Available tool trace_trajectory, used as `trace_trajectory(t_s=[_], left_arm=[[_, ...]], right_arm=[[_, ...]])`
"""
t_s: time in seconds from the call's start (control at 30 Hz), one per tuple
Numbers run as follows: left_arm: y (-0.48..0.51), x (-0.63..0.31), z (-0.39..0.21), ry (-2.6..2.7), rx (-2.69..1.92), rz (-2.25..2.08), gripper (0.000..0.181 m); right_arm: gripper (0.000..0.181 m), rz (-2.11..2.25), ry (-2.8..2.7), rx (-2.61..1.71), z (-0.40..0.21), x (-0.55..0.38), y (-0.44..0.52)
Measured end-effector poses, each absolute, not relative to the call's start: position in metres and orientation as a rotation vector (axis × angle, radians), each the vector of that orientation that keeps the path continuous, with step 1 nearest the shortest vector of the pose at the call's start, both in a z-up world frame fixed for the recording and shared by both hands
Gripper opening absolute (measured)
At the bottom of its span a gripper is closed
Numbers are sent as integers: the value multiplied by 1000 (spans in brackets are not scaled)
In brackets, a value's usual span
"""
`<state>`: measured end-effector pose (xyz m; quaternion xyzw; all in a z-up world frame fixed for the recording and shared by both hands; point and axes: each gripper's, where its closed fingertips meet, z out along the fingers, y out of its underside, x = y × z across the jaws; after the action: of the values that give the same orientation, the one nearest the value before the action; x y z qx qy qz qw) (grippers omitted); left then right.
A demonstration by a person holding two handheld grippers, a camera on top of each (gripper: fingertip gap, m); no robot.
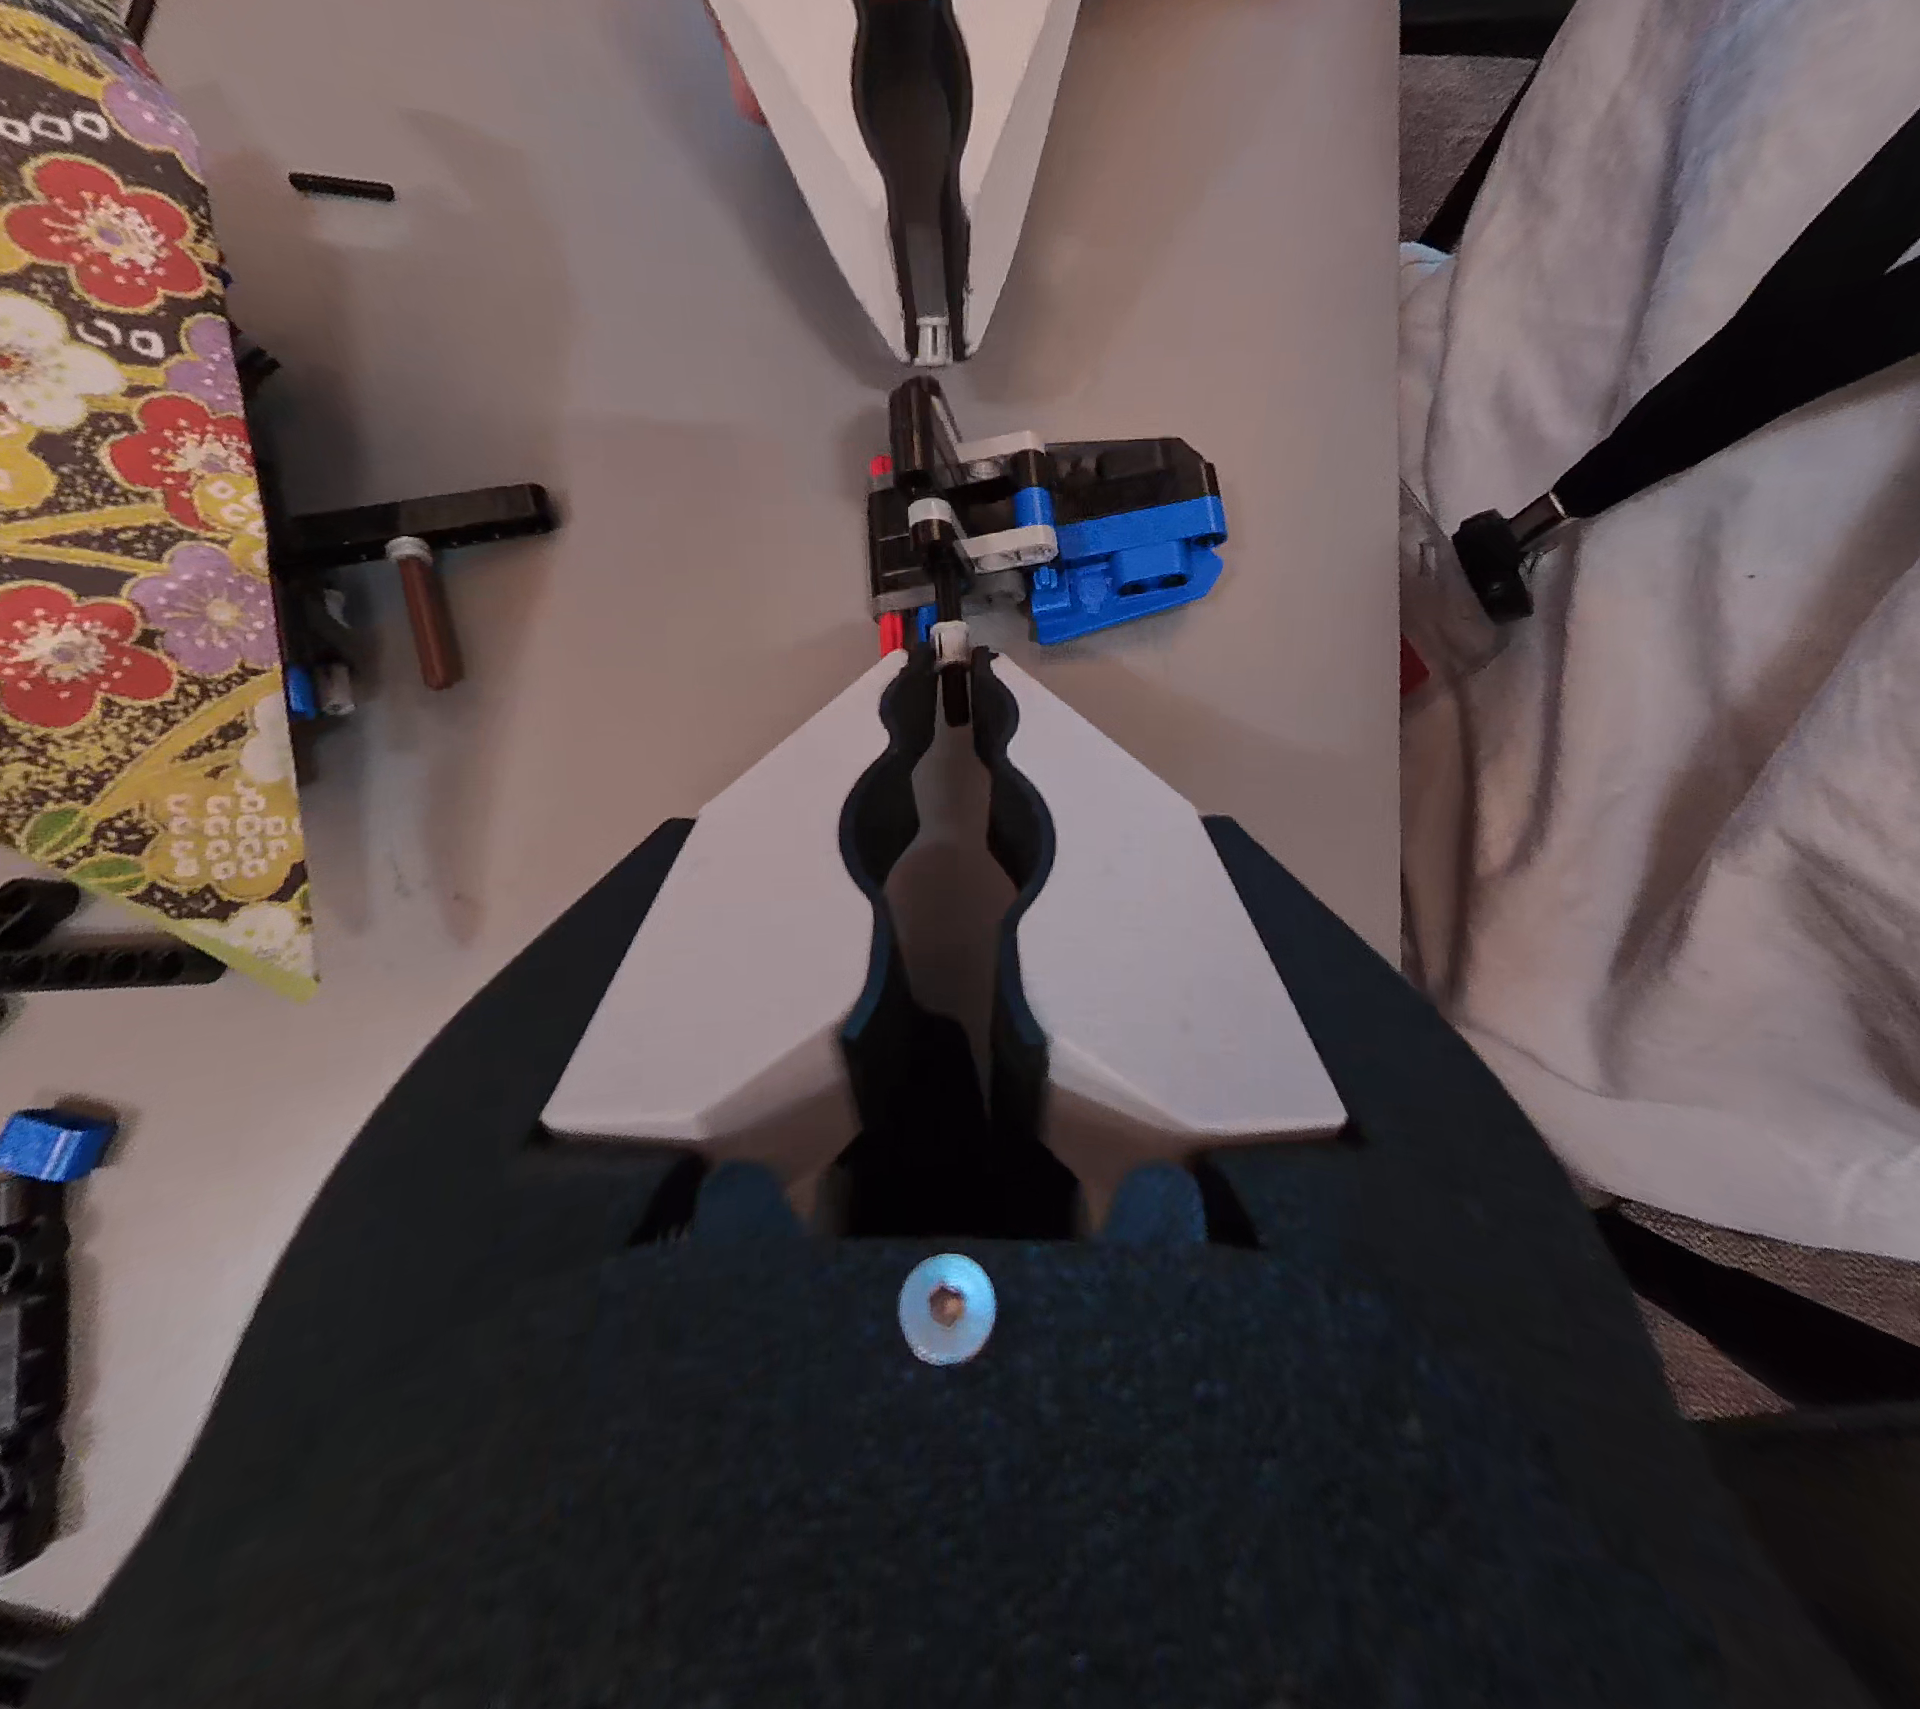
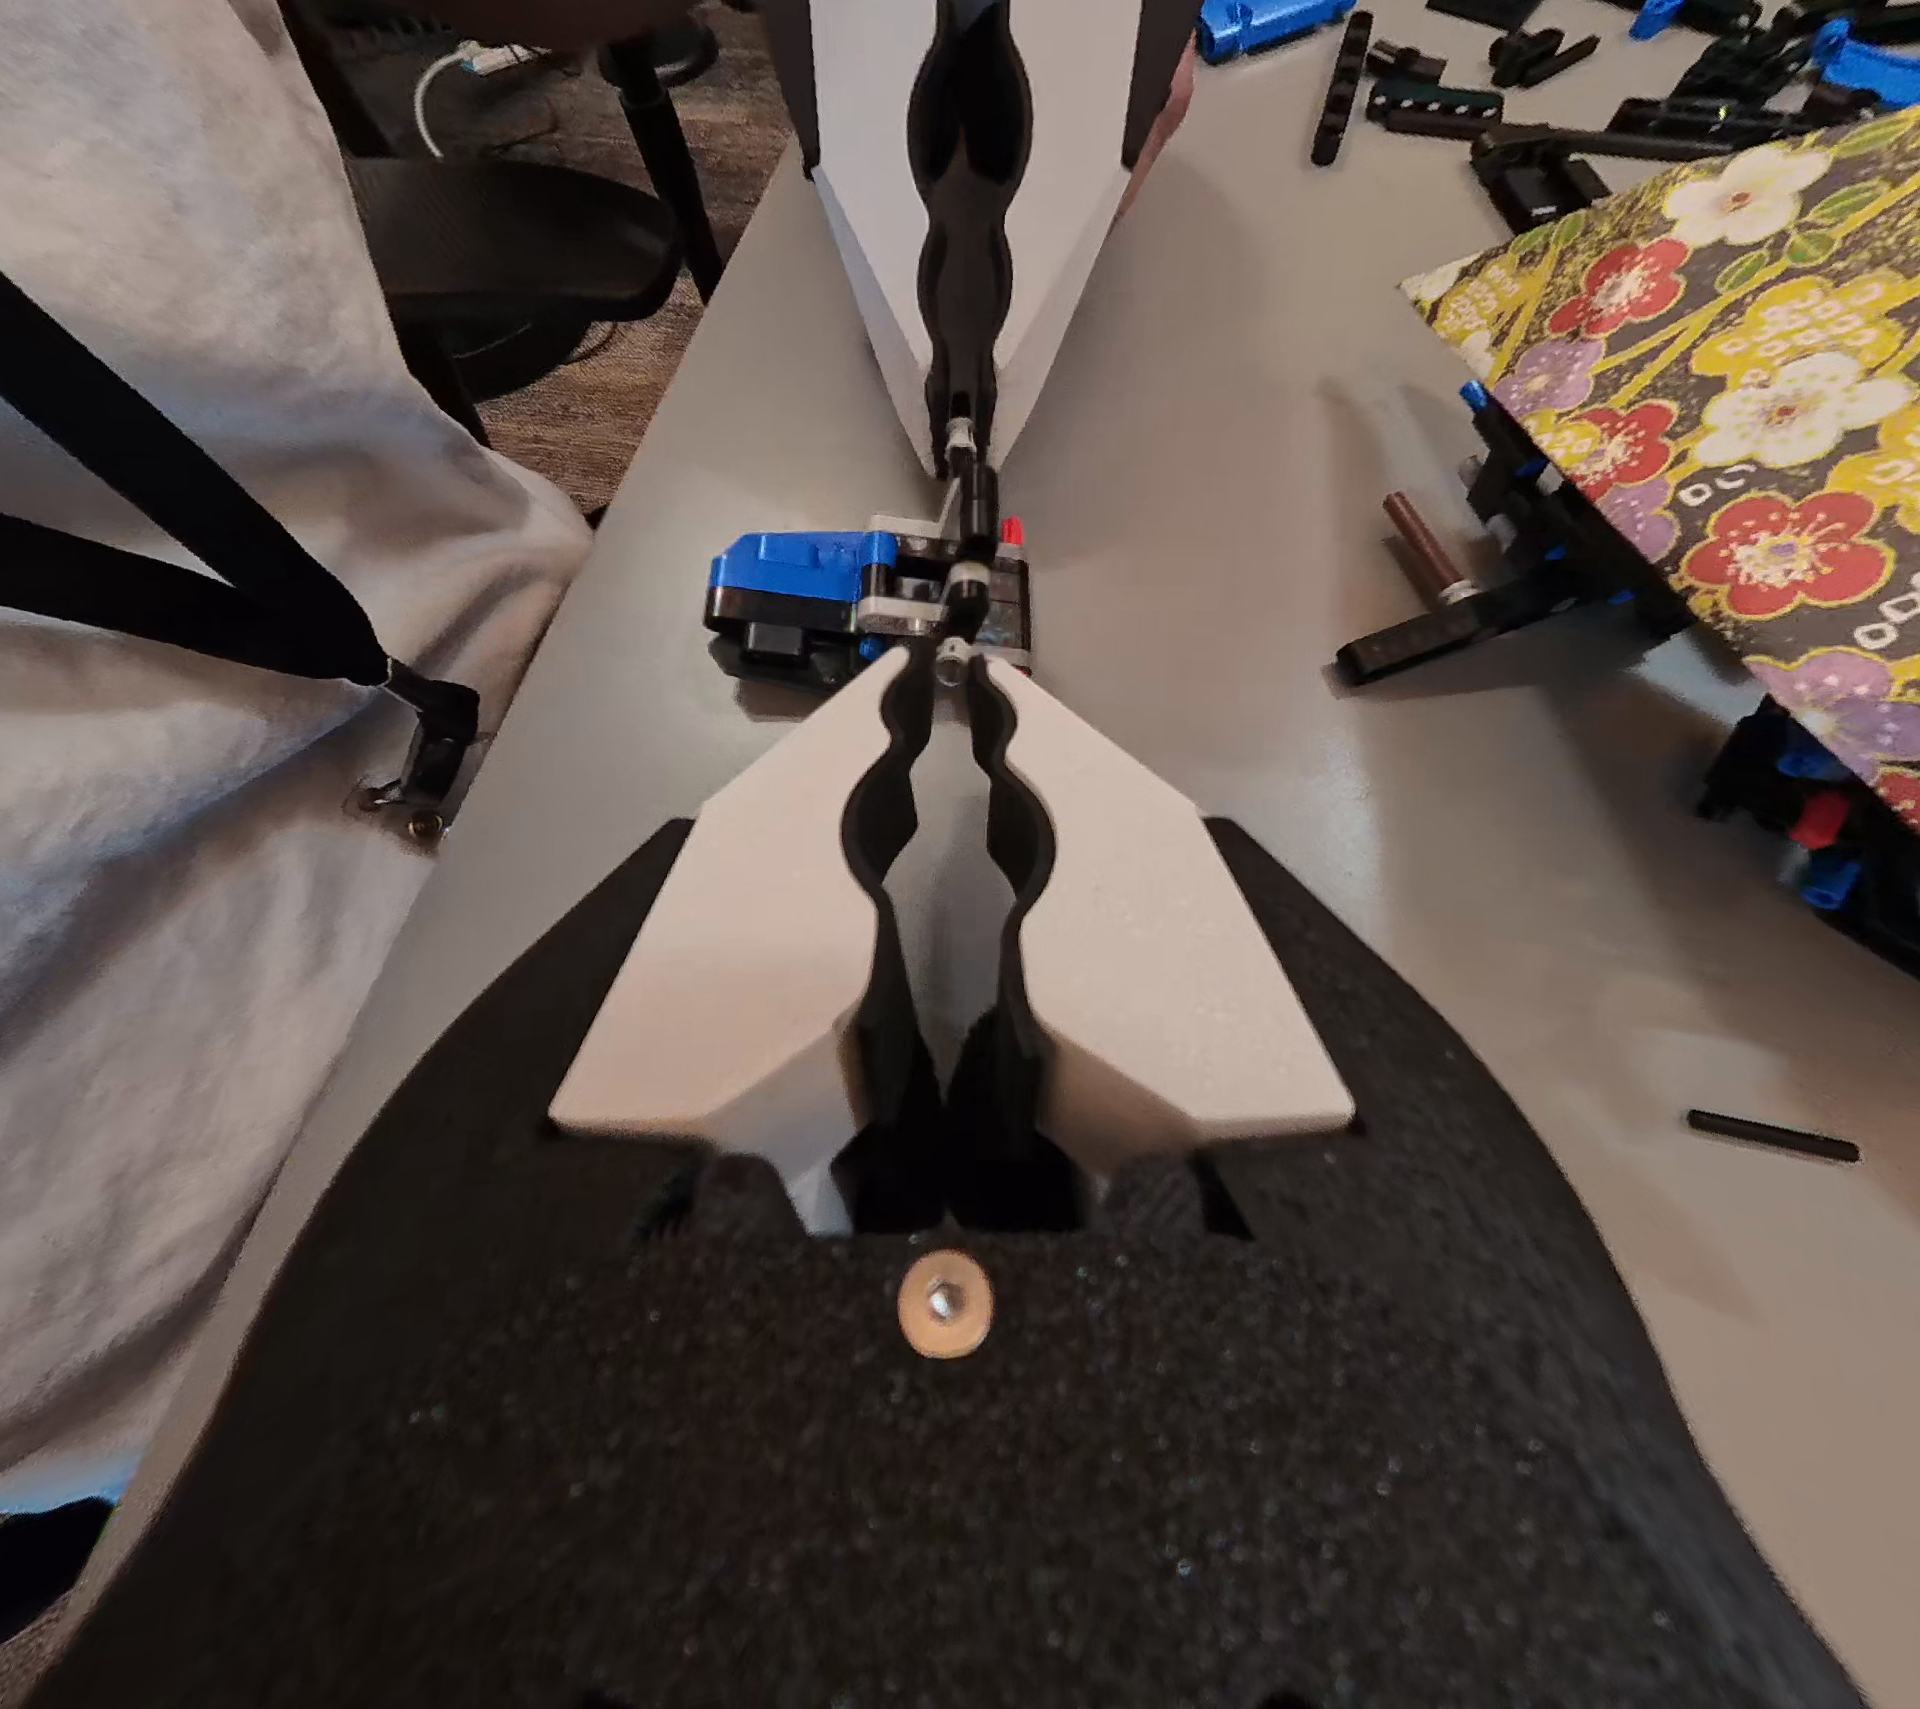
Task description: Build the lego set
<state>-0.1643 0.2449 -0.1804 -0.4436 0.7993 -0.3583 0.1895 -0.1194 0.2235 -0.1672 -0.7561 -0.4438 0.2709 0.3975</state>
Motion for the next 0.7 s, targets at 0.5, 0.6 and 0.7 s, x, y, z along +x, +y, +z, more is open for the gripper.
trace_trajectory(t_s=[0.5, 0.6, 0.7], left_arm=[[238, -156, -184, 2269, -1227, -1029, 4], [238, -156, -184, 2269, -1222, -1032, 4], [237, -155, -183, 2269, -1216, -1037, 4]], right_arm=[[5, 723, -1115, -1944, -170, -115, 221], [5, 728, -1118, -1940, -170, -115, 220], [5, 735, -1122, -1936, -169, -117, 219]])
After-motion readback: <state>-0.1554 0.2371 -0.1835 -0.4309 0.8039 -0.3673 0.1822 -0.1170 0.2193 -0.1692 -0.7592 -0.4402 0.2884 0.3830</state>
